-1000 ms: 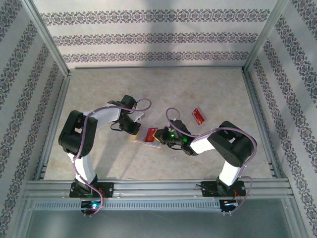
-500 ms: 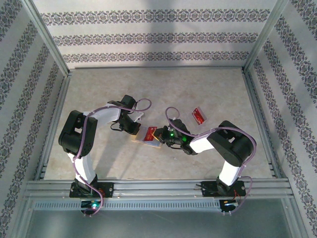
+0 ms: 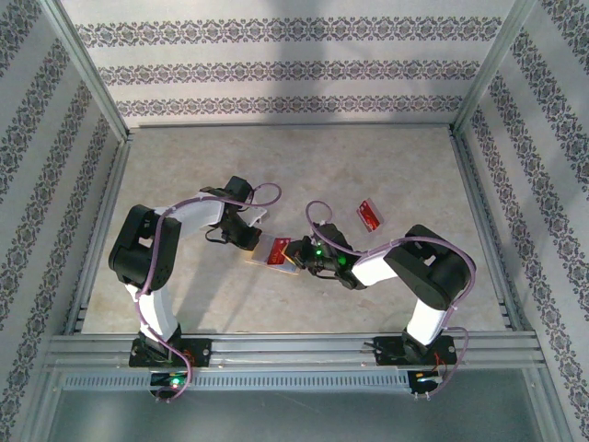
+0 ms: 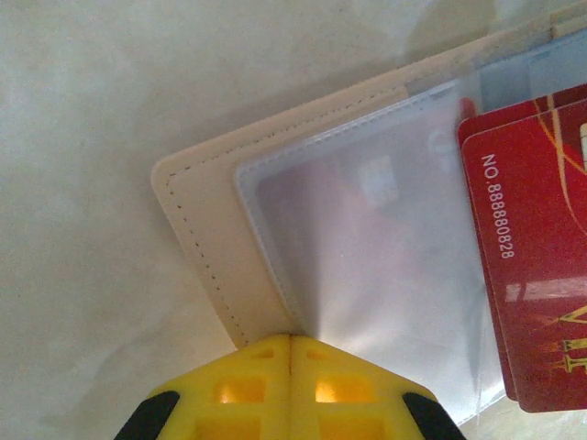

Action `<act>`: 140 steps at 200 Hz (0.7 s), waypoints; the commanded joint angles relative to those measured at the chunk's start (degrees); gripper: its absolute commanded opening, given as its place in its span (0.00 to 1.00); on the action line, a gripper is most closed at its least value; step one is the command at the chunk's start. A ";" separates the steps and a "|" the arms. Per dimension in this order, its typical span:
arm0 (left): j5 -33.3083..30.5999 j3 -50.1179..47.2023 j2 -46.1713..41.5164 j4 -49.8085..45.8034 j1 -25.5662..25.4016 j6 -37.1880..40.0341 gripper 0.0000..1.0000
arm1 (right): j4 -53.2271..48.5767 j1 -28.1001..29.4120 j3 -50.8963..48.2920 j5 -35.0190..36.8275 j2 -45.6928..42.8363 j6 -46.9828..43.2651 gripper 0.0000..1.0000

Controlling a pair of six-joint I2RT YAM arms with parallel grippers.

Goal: Put the credit cards into the card holder

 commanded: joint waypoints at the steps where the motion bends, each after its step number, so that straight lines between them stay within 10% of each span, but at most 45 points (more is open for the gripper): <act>1: -0.77 -0.99 1.68 -0.93 -1.49 0.14 0.00 | 1.08 0.37 -1.32 1.30 -0.63 -0.43 0.00; 140: -0.87 -1.08 1.65 -0.87 -1.47 0.06 0.00 | 2.84 0.28 -1.43 2.04 1.88 0.29 0.00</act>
